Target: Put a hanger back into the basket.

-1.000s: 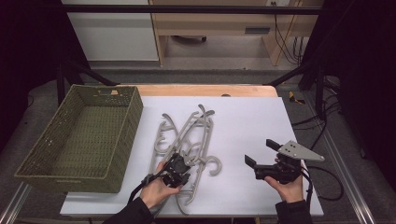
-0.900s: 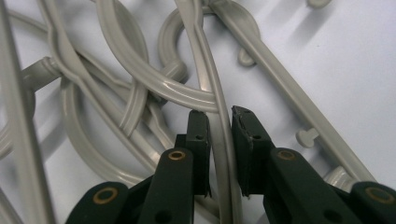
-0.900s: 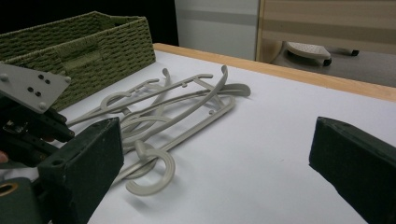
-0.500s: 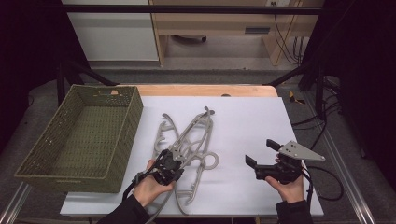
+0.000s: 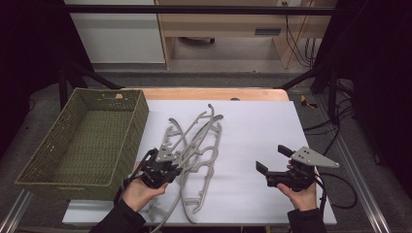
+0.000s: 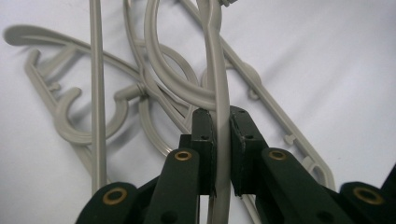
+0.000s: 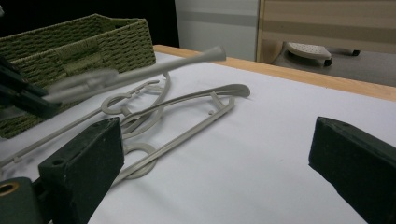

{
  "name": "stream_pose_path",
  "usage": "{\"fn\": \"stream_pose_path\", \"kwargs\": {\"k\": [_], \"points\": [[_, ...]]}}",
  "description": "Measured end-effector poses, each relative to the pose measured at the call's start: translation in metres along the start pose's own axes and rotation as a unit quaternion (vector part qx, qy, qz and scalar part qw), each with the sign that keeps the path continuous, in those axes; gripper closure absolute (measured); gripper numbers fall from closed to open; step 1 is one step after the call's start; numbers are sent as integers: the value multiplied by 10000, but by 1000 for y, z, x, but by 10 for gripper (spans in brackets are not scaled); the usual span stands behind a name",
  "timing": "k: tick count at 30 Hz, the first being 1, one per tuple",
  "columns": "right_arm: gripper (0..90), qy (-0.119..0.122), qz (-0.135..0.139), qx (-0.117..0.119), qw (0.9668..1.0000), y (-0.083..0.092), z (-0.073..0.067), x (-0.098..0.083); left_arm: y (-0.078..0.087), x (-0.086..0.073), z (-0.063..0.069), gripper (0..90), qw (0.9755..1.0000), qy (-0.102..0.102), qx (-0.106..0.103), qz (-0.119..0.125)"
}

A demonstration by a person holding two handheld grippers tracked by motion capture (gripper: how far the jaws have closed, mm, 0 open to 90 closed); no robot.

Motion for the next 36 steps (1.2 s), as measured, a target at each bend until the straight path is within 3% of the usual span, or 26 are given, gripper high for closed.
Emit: {"fn": "stream_pose_path", "kwargs": {"k": [9, 21, 30, 36], "points": [[34, 3, -19, 11, 10000, -1, 0, -1, 35, 10, -9, 814, 9985, 182, -230, 470], [34, -4, -30, 15, 10000, -1, 0, -2, 62, 17, -12, 815, 9967, 98, -348, 734], [32, 13, -37, 31, 10000, -2, 0, -2, 79, 25, -26, 814, 9945, 146, -419, 953], [32, 18, -13, 4, 10000, 0, 0, -1, 91, 32, -28, 814, 9920, 182, -605, 1091]]}}
Point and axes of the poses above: each handheld gripper's, and its own axes: y roughly backward along the jaws, x roughly out of its top, z roughly to its right, the point moved 7 cm from there along -y, roughly forward along the jaws, and after that the axes turned 11 degrees about y, right-handed, at the moved point
